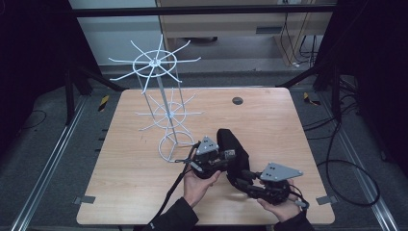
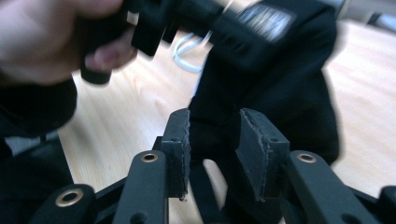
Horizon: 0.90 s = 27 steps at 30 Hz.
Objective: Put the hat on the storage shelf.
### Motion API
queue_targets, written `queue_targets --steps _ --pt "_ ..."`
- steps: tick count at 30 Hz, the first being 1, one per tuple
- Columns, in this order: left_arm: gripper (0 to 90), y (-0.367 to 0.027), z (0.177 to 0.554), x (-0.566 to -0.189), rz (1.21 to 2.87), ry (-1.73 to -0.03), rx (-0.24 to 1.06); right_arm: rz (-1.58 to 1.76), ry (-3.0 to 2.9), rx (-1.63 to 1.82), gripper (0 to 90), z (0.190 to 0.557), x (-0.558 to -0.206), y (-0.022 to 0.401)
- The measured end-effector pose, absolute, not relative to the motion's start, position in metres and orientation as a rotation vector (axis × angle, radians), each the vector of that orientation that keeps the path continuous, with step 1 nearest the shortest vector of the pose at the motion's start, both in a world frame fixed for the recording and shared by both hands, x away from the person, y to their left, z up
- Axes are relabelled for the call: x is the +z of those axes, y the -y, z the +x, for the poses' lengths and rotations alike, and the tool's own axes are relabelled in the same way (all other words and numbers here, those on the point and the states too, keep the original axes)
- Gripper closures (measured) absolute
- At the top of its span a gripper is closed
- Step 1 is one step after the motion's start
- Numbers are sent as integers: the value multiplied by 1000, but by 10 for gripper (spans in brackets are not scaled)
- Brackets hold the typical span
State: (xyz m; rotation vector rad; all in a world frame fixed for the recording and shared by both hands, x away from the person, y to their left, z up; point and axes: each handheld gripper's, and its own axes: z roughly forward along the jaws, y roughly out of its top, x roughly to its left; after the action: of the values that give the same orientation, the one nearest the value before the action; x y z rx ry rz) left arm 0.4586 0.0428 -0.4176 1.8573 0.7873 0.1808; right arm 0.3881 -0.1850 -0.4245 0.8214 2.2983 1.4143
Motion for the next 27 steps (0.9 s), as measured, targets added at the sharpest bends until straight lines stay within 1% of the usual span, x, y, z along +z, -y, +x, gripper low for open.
queue_targets --steps 4,7,14,20,27 --pt "764 -46 457 -415 1849 -764 163 867 -2187 1446 628 387 -410 205" --pt "778 -48 455 -412 1850 -726 144 932 -2104 1411 615 391 -409 217" --pt "787 -53 449 -407 1864 -660 133 1003 -2073 1330 602 411 -431 221" --pt "787 -58 448 -409 1867 -638 117 973 -2141 1286 608 425 -450 211" --pt "787 -61 451 -410 1881 -632 110 924 -2185 1247 605 436 -463 205"
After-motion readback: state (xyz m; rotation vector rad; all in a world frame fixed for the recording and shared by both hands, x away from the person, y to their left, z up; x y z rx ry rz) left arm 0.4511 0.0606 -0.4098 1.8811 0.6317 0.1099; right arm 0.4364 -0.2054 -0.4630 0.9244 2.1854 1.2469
